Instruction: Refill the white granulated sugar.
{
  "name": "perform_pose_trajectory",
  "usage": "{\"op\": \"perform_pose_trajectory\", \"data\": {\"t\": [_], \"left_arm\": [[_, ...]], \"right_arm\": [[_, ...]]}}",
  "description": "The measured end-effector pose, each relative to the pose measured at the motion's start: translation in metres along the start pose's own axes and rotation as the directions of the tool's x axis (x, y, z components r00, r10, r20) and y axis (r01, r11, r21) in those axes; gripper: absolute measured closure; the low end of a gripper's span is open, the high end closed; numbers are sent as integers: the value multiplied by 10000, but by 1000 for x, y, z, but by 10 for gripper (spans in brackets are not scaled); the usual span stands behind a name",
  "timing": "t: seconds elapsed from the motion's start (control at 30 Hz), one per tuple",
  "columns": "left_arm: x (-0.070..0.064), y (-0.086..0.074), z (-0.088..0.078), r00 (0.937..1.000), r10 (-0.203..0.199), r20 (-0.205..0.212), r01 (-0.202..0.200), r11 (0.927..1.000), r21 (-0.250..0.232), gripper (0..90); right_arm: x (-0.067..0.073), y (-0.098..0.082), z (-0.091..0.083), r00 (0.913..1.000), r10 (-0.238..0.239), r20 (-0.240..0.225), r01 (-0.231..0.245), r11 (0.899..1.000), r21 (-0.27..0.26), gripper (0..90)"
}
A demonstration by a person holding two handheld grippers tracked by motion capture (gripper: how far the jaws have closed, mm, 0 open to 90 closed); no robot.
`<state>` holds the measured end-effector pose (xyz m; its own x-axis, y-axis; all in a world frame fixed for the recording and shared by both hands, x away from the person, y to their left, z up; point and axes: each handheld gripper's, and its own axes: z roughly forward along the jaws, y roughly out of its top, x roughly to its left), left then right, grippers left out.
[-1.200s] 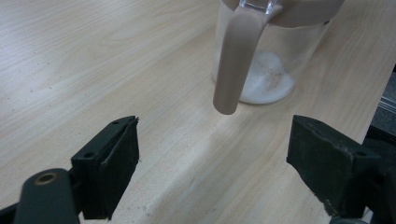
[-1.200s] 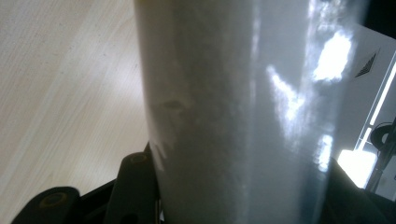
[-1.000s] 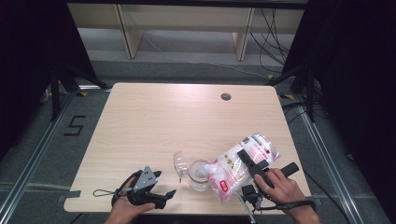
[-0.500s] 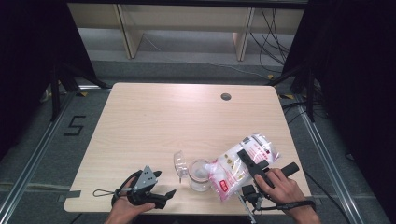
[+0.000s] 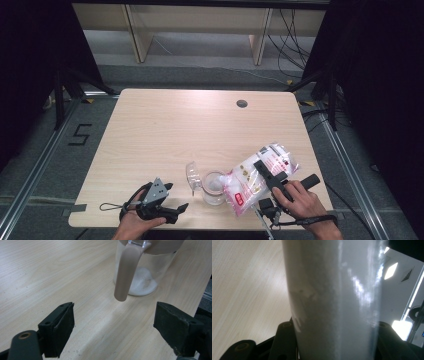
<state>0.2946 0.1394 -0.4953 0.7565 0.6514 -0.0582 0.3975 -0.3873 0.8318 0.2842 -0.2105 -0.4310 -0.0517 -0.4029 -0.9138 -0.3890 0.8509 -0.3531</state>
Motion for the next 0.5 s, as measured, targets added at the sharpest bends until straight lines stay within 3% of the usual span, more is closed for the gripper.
{"op": "perform_pose_trajectory", "data": {"t": [0.43,0.5], "left_arm": [[-1,0,0,10000,-70,13,70,10000,-24,165],[-1,0,1,10000,-58,4,58,10000,-41,165]], "right_arm": [[0,-1,-1,10000,53,58,-53,10000,9,586],[-2,-1,0,9998,-145,116,147,9998,-112,587]]}}
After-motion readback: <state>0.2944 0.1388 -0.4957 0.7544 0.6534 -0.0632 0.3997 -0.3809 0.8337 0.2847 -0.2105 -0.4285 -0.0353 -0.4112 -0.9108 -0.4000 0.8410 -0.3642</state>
